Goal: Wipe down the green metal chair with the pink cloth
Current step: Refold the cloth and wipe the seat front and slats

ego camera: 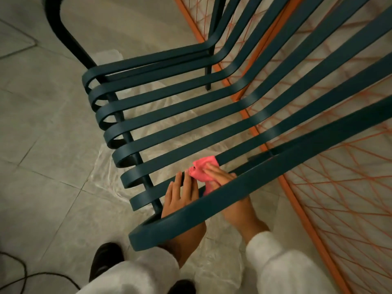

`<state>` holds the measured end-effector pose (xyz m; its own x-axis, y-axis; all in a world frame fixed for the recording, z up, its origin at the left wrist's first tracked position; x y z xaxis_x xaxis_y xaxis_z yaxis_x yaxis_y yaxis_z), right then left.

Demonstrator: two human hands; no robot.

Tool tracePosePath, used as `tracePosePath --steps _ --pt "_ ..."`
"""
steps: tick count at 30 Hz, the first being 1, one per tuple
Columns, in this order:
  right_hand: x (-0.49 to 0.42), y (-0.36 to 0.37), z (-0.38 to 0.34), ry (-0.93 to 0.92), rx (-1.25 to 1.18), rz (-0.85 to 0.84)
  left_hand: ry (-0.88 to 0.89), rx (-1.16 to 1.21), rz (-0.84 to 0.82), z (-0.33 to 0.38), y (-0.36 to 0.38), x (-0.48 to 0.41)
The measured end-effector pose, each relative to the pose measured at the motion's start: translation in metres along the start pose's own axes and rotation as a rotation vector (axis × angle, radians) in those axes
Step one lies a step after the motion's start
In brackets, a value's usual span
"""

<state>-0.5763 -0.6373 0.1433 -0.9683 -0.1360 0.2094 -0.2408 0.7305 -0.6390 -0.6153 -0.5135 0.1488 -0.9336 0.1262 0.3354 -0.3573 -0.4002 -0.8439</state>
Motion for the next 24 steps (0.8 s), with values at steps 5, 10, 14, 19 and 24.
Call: tracePosePath --steps 5,10,14,19,24 --pt "-0.004 -0.037 0.033 0.230 -0.368 0.083 0.002 -0.010 0.069 0.005 -0.014 0.002" --pt "0.007 -0.031 0.026 0.376 -0.587 0.231 -0.034 -0.053 -0.069 0.008 -0.013 0.006" --pt "0.025 -0.009 0.013 0.573 -0.422 0.130 -0.062 -0.064 -0.110 0.021 -0.024 0.004" --pt "0.059 -0.085 -0.017 0.586 -0.221 0.339 0.061 0.150 -0.322 0.081 -0.059 0.030" --pt "0.113 -0.162 -0.058 0.618 -0.141 0.365 0.200 0.257 -0.367 0.148 -0.102 0.060"
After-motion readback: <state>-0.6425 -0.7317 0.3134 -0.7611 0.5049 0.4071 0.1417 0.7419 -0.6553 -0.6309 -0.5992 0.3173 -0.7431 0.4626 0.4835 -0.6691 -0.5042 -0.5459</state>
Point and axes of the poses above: each hand's wrist, its own x-axis away from the middle knuckle, its own y-axis out of the palm, z = x × y, the point moved 10 cm from there along -x, towards the middle knuckle, and after that the axes turned 5 degrees about x, right-handed, at the moved point
